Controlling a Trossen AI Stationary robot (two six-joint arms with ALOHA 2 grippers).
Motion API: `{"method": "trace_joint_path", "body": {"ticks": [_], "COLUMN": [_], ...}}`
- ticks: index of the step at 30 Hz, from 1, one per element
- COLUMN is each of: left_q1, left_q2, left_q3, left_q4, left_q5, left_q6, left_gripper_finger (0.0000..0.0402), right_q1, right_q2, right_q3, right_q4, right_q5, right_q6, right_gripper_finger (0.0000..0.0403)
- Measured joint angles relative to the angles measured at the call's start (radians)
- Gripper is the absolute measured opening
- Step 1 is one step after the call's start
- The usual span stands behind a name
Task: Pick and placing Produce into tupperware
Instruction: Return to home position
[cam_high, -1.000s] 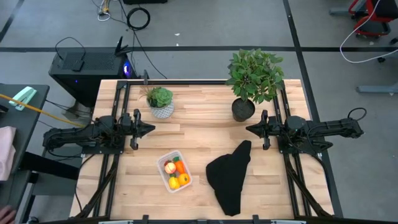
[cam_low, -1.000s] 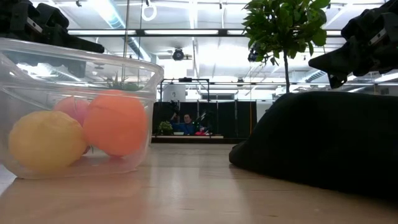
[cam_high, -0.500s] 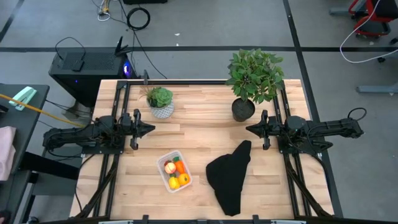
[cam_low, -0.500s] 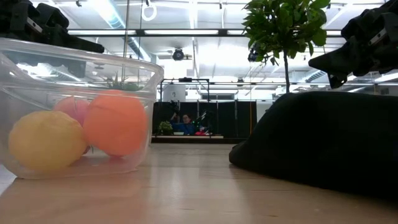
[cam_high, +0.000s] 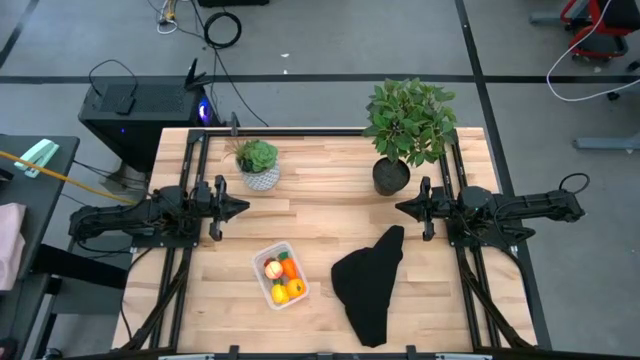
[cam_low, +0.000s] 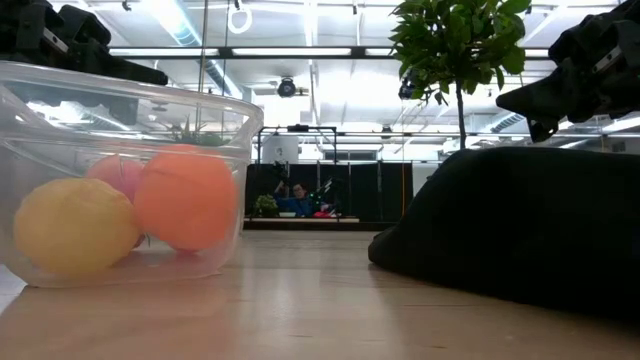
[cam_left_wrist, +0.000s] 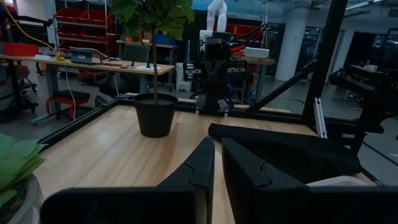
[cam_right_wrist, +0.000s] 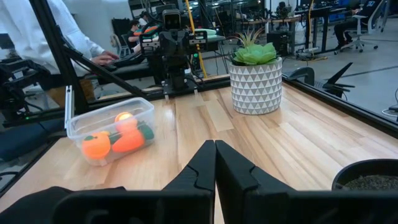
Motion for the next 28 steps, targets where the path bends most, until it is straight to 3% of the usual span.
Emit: {"method": "trace_joint_path", "body": {"ticks": [28], "left_q1": [0.000], "left_q2": [0.000], "left_q3": [0.000], "left_q4": [0.000], "left_q5": [0.000], "left_q6": [0.000], "left_gripper_finger": [0.0028], "right_q1": [0.000], "right_q2": [0.000], "right_q3": [0.000], "right_q4": [0.000], "right_q5": [0.000], "right_q6": [0.000], "right_gripper_finger": [0.0013]}}
